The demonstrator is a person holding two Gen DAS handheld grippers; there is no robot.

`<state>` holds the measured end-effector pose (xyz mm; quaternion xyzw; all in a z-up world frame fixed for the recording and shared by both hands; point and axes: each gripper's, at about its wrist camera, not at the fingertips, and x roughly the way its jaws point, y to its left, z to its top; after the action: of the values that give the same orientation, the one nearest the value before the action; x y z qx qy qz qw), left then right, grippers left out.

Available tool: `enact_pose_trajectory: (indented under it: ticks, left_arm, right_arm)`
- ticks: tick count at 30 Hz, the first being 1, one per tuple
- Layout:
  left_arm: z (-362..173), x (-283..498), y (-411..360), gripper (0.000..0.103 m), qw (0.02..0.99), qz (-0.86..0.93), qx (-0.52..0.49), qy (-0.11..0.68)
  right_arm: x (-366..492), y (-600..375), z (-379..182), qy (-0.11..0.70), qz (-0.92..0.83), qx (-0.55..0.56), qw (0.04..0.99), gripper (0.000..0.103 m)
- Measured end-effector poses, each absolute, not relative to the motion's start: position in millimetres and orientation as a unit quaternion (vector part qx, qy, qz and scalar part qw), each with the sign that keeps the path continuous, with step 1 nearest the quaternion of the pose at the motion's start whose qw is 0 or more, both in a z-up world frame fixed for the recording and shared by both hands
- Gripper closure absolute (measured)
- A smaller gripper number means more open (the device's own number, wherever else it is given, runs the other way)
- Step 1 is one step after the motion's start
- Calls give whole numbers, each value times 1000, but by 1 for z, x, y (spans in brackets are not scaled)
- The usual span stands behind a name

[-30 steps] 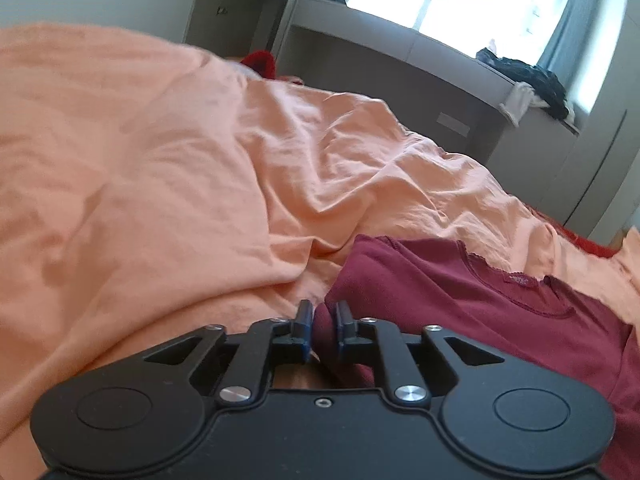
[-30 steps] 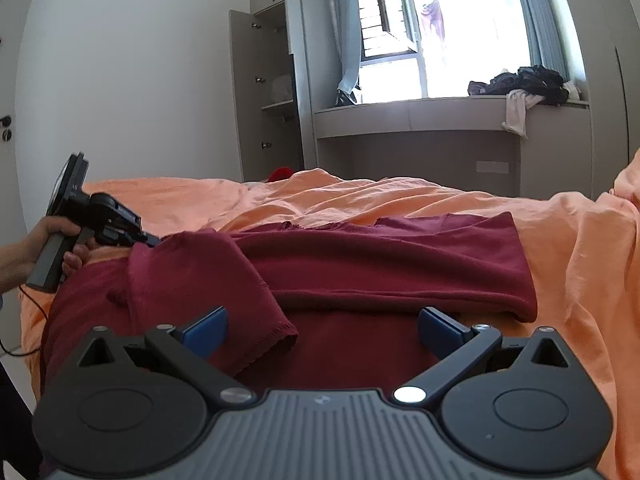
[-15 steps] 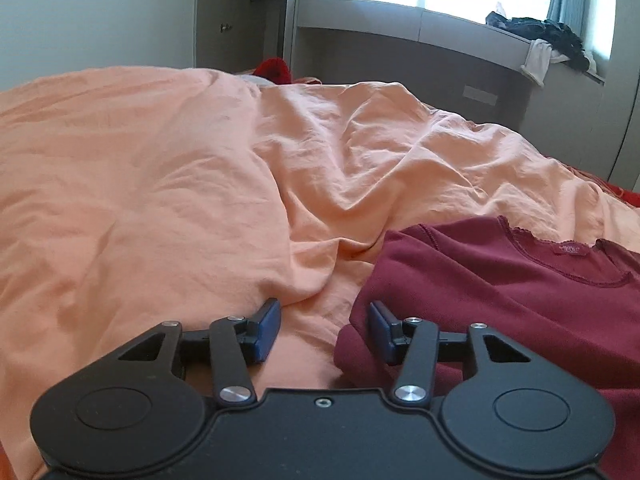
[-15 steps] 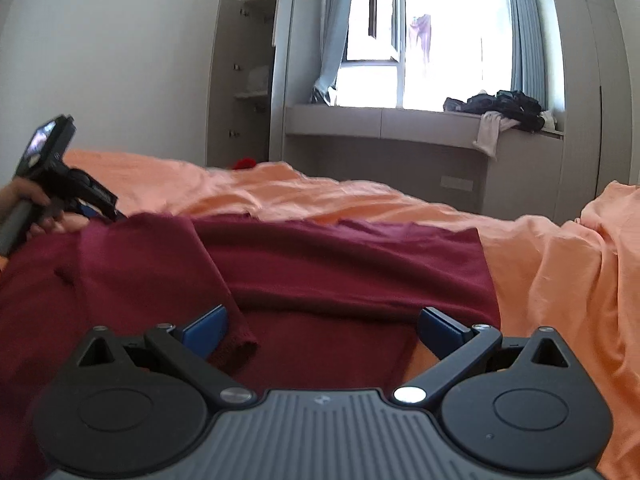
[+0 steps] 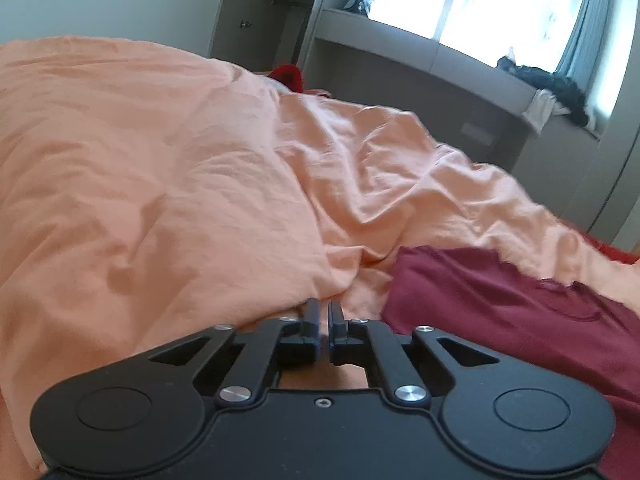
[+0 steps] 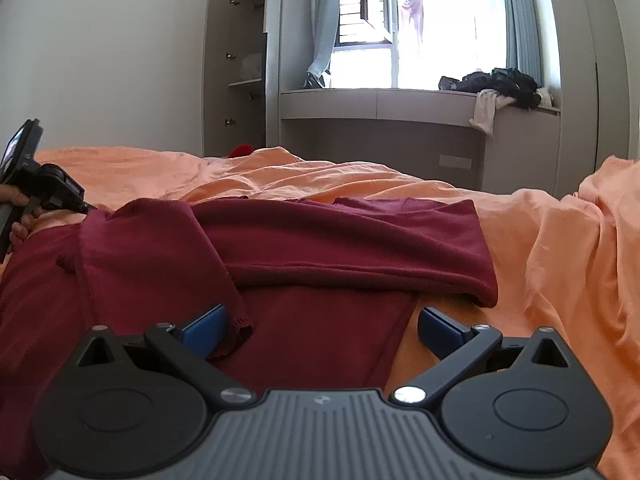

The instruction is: Fold small clothes

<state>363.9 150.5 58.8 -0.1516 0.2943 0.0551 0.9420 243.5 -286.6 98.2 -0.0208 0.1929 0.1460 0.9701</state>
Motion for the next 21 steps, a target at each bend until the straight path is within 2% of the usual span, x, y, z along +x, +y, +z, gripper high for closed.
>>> enact_pose_trajectory:
  ticks: [4, 7, 8, 9, 11, 14, 19, 21]
  left_arm:
    - [62, 359, 144, 74, 944, 15, -154, 290]
    - [62, 362, 140, 73, 941, -9, -170, 293]
    - [60, 364, 139, 76, 939, -16, -173, 298]
    - [59, 366, 137, 86, 937, -25, -173, 303]
    - [58, 367, 133, 96, 936, -35, -168, 309]
    - [58, 363, 134, 100, 934, -32, -187, 303]
    - [43, 356, 168, 101, 901, -17, -324, 287]
    - [40, 356, 172, 101, 897, -15, -334, 288]
  right_arm:
    - [242, -286, 97, 187, 144, -25, 971, 0]
    - [241, -288, 96, 188, 145, -21, 971, 0]
    - [241, -288, 96, 188, 146, -21, 971, 0]
    - [241, -288, 96, 188, 146, -22, 971, 0]
    - [241, -288, 96, 188, 146, -23, 971, 0]
    - [242, -289, 96, 188, 146, -23, 971, 0]
    - [242, -289, 96, 188, 146, -23, 971, 0]
    - [242, -288, 96, 188, 147, -22, 971, 0]
